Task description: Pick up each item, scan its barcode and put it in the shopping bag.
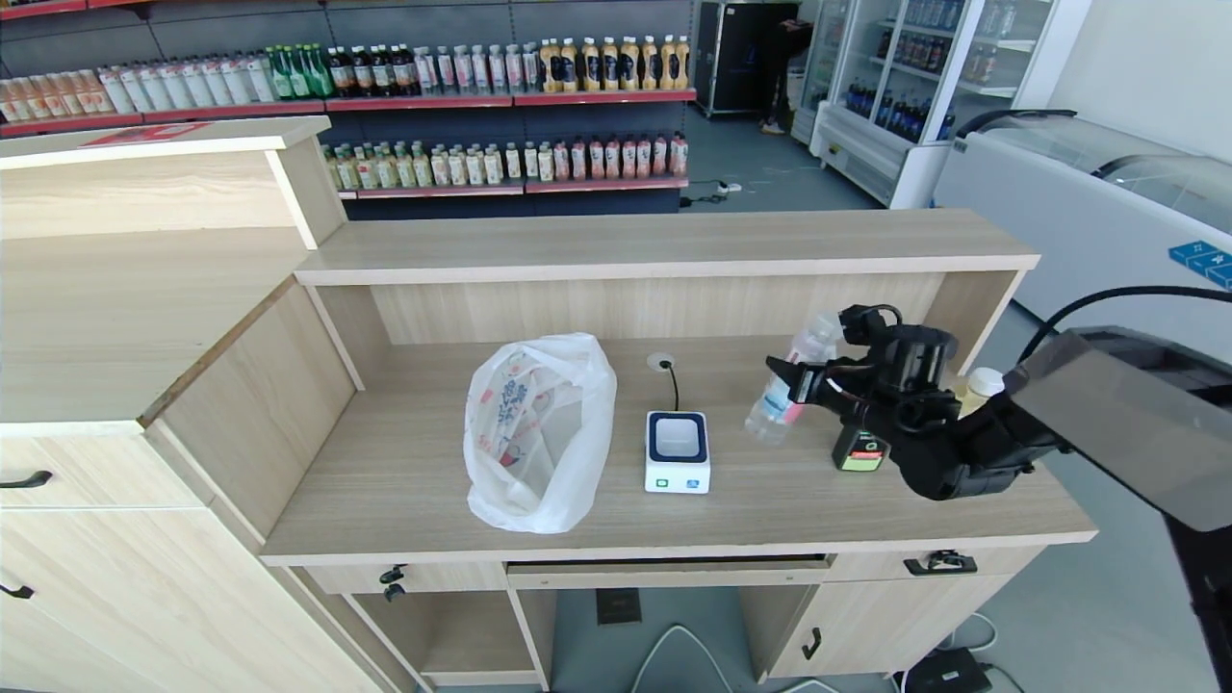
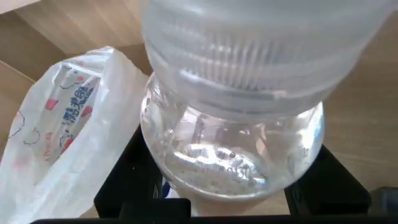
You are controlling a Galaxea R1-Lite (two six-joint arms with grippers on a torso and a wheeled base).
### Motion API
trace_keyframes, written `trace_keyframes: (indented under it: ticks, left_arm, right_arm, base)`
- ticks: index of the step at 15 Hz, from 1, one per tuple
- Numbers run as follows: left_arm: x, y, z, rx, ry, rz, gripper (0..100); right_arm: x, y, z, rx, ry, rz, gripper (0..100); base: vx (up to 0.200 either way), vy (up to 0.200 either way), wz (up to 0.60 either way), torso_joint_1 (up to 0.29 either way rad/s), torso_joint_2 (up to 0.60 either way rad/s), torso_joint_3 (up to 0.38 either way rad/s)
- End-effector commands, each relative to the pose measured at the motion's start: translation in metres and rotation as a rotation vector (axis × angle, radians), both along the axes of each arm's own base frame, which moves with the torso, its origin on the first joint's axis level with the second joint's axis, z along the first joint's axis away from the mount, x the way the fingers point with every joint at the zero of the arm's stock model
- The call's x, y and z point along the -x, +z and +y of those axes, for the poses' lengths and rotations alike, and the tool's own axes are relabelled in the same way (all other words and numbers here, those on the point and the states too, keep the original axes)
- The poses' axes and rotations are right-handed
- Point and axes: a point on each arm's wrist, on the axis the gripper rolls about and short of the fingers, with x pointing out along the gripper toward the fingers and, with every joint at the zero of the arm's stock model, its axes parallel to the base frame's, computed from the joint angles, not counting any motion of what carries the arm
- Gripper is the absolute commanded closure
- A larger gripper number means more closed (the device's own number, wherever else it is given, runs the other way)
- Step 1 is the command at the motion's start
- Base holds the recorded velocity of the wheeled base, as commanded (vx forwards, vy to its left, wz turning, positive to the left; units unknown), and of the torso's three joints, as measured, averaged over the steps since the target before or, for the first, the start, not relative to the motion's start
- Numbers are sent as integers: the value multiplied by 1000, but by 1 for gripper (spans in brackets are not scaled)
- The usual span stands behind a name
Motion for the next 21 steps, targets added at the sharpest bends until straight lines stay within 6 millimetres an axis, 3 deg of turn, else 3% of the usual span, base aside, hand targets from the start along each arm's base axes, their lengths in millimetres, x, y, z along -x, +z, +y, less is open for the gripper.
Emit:
trace_keyframes:
  ticks: [1, 5, 14, 21]
  left_arm:
    - [0, 0, 0, 0, -1, -1, 0]
    - [0, 0, 0, 0, 1, -1, 0]
    - [0, 0, 0, 0, 1, -1, 0]
    - [0, 0, 0, 0, 1, -1, 0]
  right_arm:
    - [59, 100, -29, -146, 25, 23, 100]
    - [109, 128, -47, -249, 53, 174, 100]
    - [215, 200, -41, -376, 523, 168, 100]
    - [241, 218, -28, -363, 736, 149, 100]
  base:
    - [0, 0, 0, 0, 0, 0]
    - [0, 0, 0, 0, 0, 0]
    - [0, 0, 0, 0, 0, 0]
    - [0, 0, 0, 0, 0, 0]
